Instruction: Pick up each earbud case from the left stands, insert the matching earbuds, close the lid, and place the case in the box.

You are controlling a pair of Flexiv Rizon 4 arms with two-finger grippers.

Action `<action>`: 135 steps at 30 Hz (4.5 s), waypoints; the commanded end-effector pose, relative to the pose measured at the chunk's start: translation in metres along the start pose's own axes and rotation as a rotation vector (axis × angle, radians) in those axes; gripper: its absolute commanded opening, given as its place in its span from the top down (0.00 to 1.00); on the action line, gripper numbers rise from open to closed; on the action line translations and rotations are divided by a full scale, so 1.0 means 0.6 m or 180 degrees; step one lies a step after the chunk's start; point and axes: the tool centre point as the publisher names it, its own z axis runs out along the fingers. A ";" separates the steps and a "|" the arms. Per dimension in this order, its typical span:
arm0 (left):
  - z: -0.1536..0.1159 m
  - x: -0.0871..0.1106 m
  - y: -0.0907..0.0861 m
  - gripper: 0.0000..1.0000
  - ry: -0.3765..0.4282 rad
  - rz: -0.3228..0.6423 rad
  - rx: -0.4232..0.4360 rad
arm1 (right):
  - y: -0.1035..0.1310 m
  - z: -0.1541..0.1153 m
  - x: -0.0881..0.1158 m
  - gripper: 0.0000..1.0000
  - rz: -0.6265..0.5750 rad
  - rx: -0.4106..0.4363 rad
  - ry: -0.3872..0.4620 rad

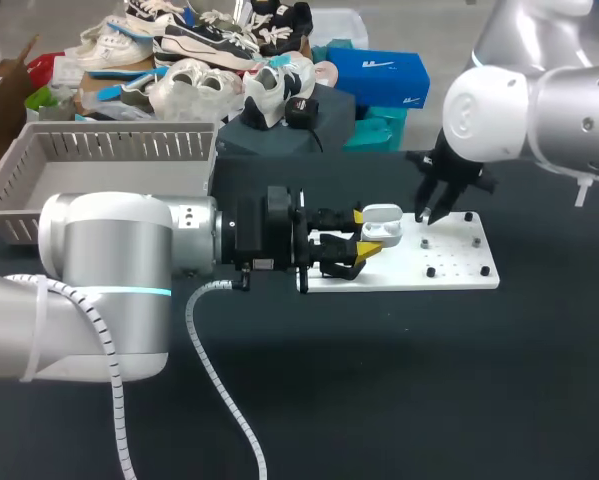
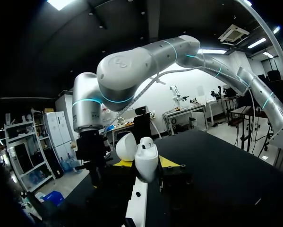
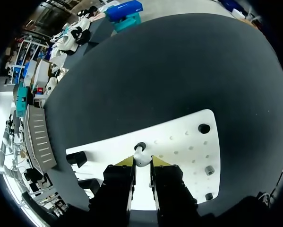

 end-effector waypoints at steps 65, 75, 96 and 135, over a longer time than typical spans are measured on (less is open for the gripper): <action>0.001 0.001 -0.001 1.00 -0.0005 0.0005 -0.0015 | 0.038 -0.296 0.453 1.00 -0.2484 0.0752 -0.1084; 0.001 0.001 -0.001 1.00 -0.0005 0.0005 -0.0015 | 0.099 -0.280 0.407 1.00 -0.3282 0.0754 -0.1082; 0.001 0.001 -0.001 1.00 -0.0005 0.0005 -0.0015 | 0.116 -0.253 0.370 1.00 -0.3610 0.0792 -0.0922; 0.001 0.001 -0.001 1.00 -0.0005 0.0005 -0.0015 | 0.109 -0.230 0.370 1.00 -0.3580 0.0705 -0.0822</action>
